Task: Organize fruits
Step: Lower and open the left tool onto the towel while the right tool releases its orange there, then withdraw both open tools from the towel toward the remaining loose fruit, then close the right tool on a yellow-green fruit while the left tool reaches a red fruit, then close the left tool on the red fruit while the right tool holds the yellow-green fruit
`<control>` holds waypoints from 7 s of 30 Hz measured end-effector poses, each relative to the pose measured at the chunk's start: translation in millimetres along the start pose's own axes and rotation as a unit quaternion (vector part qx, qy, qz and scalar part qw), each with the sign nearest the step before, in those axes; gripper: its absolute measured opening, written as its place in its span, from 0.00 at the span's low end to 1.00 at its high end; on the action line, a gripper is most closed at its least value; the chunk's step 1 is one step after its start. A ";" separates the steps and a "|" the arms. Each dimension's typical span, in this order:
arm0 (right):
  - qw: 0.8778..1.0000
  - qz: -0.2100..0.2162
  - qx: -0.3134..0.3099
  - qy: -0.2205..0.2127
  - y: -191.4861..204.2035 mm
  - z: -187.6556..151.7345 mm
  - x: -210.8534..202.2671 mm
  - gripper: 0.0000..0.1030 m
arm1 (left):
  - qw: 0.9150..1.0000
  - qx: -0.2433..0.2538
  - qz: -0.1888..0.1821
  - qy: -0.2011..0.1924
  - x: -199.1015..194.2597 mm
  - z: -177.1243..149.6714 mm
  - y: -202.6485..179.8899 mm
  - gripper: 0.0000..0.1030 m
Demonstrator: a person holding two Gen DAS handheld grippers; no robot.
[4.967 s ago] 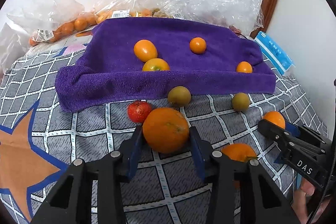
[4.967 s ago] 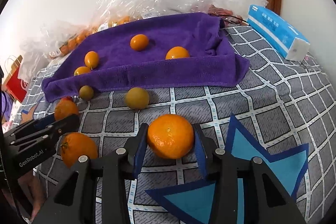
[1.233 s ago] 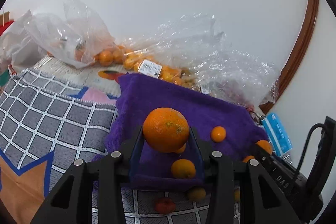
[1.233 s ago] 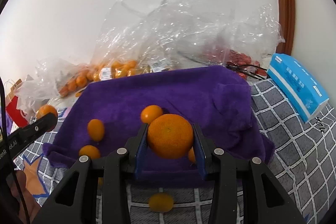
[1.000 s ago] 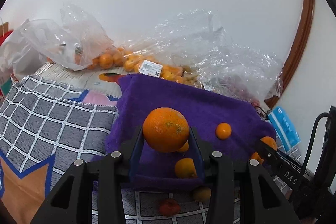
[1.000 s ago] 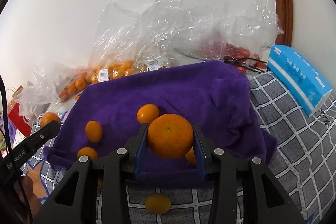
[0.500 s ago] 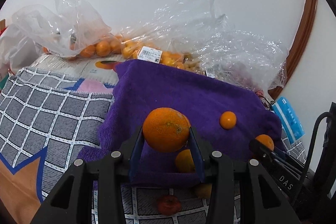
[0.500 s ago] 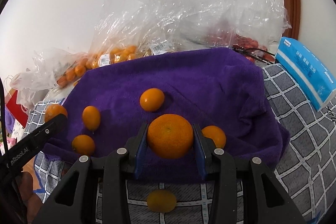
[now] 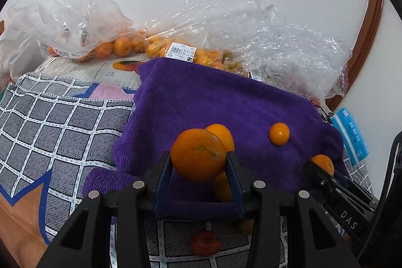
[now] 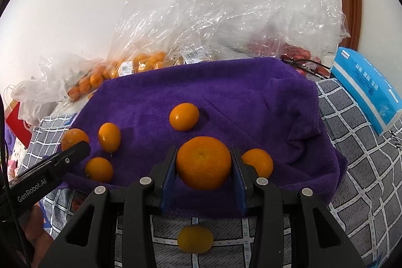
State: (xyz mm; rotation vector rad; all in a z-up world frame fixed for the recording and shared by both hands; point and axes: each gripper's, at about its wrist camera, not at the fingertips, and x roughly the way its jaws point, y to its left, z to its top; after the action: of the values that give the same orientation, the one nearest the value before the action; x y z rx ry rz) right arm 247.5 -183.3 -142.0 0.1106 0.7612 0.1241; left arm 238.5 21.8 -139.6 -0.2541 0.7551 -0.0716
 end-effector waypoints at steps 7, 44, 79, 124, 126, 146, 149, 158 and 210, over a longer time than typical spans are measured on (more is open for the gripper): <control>1.000 0.002 0.000 0.009 0.4 -0.5 3.6 0.40 | 1.000 0.007 0.005 0.000 0.1 -0.3 -1.9 0.40; 0.998 -0.016 -0.032 -0.049 14.6 0.0 -22.9 0.53 | 0.999 -0.003 0.002 -0.047 -17.9 0.3 -0.2 0.47; 1.000 -0.013 -0.010 0.004 13.2 -55.9 -93.1 0.54 | 0.996 0.023 0.078 -0.038 -83.8 -50.1 50.8 0.47; 1.000 -0.012 -0.015 0.024 -13.4 -49.2 -42.9 0.28 | 0.996 0.030 -0.033 0.077 -25.6 -49.0 1.9 0.42; 0.999 -0.014 -0.018 0.023 -11.9 -49.6 -43.5 0.28 | 0.997 0.030 -0.025 0.072 -23.6 -48.9 0.4 0.36; 1.000 -0.001 -0.010 0.011 -13.3 -48.1 -44.9 0.28 | 0.999 0.021 -0.030 0.035 -30.7 -48.4 2.7 0.23; 1.000 0.002 -0.010 0.002 -11.9 -47.6 -48.3 0.28 | 0.999 0.027 -0.026 0.029 -33.0 -49.1 0.4 0.23; 1.000 0.006 -0.010 -0.008 -8.5 -47.1 -51.8 0.28 | 0.999 0.020 -0.025 0.024 -36.8 -49.8 3.4 0.23; 0.997 -0.005 -0.005 -0.081 0.3 -43.9 -74.2 0.28 | 0.997 0.022 0.025 -0.075 -70.4 -45.1 0.8 0.23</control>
State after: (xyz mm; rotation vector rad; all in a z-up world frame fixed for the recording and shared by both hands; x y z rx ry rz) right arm 163.8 -191.9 -123.0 0.1062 0.5994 0.1068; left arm 156.4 24.4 -124.4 -0.1955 0.6094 -0.0216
